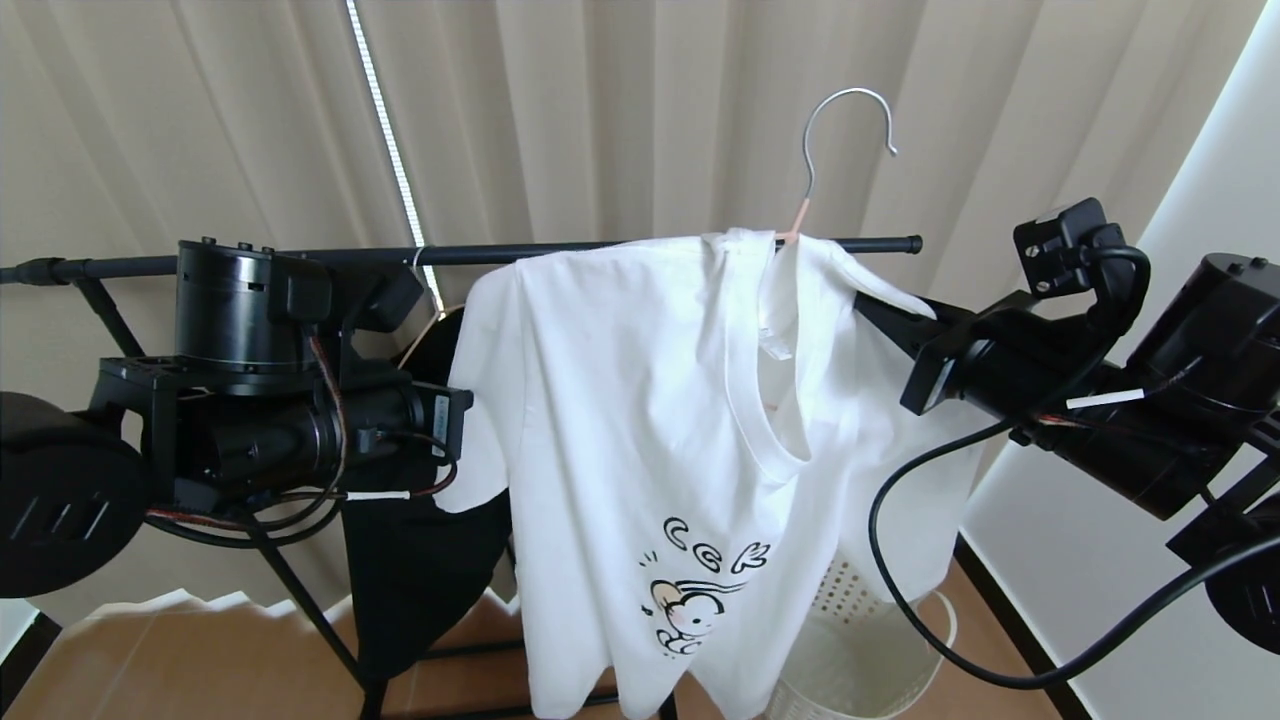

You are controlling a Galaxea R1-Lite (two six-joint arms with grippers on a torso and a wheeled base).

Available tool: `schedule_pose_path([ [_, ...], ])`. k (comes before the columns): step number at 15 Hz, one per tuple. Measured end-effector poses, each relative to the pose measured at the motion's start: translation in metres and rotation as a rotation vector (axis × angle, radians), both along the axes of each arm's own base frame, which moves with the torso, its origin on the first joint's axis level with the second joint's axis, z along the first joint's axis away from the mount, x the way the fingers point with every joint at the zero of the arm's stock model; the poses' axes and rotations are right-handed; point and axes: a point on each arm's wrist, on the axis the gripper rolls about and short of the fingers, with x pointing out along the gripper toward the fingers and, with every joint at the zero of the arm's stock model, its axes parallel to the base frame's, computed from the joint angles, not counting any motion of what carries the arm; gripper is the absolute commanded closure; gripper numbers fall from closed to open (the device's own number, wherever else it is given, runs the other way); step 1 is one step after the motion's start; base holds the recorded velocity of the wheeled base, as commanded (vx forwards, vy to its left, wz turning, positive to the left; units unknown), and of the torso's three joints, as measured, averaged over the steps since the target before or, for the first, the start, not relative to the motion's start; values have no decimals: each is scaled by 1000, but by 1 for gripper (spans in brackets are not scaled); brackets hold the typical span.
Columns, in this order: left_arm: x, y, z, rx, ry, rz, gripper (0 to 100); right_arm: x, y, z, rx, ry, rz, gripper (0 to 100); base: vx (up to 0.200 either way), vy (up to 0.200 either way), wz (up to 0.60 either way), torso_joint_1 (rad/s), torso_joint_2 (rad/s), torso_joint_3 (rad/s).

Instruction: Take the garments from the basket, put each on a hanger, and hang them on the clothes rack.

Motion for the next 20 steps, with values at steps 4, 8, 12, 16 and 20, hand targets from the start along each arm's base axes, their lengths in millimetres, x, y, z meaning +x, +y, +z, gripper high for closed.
schedule_pose_path([
  [4, -1, 11, -11, -8, 46, 47, 100, 1, 0, 0, 0, 1, -1, 100, 0, 0, 0, 0, 0, 0],
  [8, -3, 20, -17, -12, 69, 81, 100, 2, 0, 0, 0, 1, -2, 100, 0, 0, 0, 0, 0, 0],
  [12, -7, 24, -22, -7, 86, 89, 100, 2, 0, 0, 2, 0, -3, 100, 0, 0, 0, 0, 0, 0],
  [16, -9, 25, -25, -11, 101, 98, 100, 4, -4, 2, 5, -2, -16, 100, 0, 0, 0, 0, 0, 0],
  [20, -8, 25, -25, -37, 109, 113, 100, 4, -4, 2, 5, -2, -17, 100, 0, 0, 0, 0, 0, 0],
])
